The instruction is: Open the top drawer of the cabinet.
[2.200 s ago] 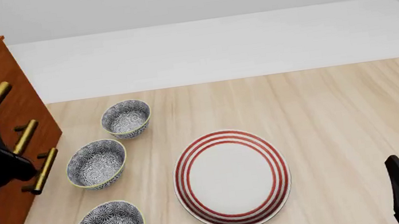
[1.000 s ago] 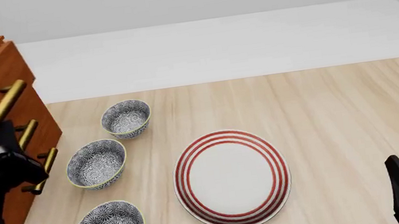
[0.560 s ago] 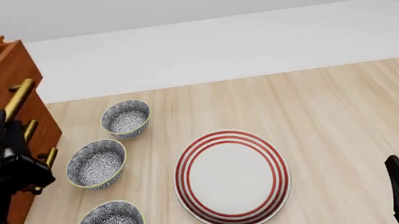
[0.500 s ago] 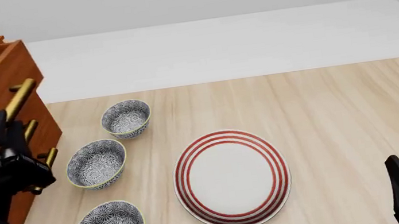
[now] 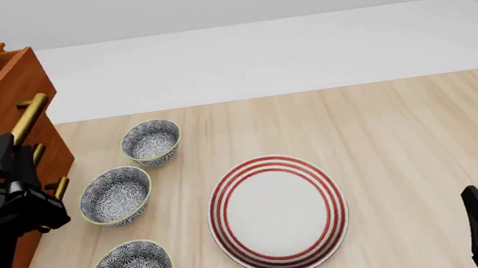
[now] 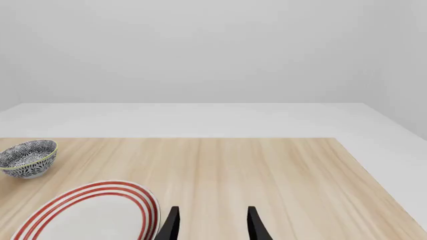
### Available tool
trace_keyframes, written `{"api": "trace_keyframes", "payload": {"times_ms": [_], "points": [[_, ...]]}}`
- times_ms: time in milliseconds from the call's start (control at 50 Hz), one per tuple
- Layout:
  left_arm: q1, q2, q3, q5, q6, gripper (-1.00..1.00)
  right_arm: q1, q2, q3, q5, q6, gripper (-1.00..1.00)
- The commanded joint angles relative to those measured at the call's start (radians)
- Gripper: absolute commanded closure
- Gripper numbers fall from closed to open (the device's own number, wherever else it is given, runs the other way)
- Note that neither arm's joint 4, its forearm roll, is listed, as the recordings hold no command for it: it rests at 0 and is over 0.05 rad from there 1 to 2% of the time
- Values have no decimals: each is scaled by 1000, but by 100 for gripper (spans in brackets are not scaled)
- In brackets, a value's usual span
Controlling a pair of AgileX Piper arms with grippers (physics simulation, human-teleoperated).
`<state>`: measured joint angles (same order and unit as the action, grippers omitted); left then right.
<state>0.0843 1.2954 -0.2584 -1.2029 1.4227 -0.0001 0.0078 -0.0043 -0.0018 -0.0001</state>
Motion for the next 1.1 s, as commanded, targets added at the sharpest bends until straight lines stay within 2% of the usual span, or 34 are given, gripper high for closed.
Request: {"api": "trace_keyframes", "payload": {"times_ms": [20,1100], "points": [[4,-26,21,-17,7,100,0,0,0,0,0,-100],[-10,-42,20,-17,5,100,0,0,0,0,0,-100]]}}
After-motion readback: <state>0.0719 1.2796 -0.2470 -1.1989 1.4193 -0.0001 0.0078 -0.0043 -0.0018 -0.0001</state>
